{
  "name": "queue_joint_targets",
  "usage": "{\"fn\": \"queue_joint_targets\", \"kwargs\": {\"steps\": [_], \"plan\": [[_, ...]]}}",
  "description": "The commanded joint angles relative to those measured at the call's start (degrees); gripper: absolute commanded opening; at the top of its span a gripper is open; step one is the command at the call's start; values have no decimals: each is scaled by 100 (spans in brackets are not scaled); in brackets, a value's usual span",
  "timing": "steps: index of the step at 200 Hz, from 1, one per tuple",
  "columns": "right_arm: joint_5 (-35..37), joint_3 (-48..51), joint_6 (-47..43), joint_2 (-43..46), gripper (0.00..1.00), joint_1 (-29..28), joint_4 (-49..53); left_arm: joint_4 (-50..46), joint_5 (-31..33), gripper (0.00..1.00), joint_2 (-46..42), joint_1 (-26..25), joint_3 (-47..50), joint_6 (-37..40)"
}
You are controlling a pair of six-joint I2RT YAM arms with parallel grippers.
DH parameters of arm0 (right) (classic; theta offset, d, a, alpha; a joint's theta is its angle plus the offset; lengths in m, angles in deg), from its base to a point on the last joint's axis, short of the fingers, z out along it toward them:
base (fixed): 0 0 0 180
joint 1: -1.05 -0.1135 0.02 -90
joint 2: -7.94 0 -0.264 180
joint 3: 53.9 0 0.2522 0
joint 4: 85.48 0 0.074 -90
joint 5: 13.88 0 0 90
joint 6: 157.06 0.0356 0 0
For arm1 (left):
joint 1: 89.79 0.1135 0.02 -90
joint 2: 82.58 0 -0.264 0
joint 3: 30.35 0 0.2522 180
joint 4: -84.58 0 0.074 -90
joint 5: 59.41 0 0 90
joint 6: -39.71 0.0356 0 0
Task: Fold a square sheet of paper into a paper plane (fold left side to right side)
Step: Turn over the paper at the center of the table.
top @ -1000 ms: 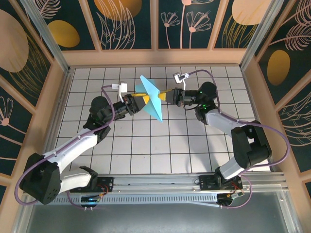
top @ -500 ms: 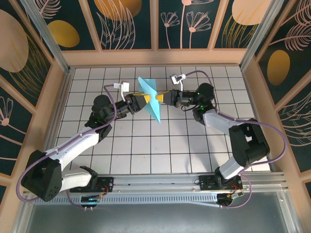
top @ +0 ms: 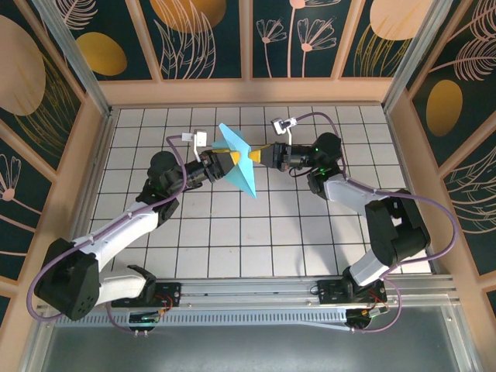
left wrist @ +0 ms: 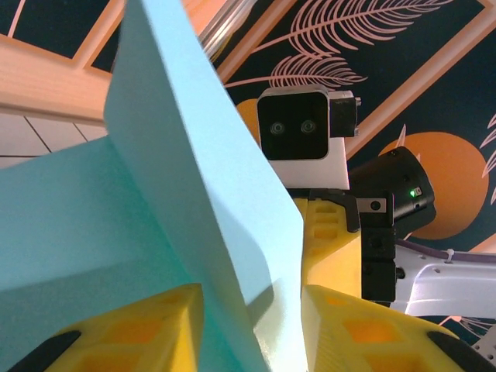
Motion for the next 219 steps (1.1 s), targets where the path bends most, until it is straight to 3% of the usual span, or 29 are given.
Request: {"fn": "queue_joint_targets", "kwargs": {"steps": [1, 79, 159, 184, 219], "plan": [[-29, -101, -97, -13, 0, -45, -27, 308, -105, 33, 1, -40, -130, -24], [323, -269, -1546, 384, 2, -49, 2056, 224, 23, 18, -56, -41, -130, 1], [351, -266, -1721, 524, 10, -36, 2259, 94, 174, 4, -29, -40, -127, 47], [686, -355, -2435, 831, 22, 6, 3189, 92, 206, 2, -29, -34, -130, 14], [1240, -323, -3280, 1311, 49, 130, 4372, 229, 198, 1, -48, -37, -122, -117]]}}
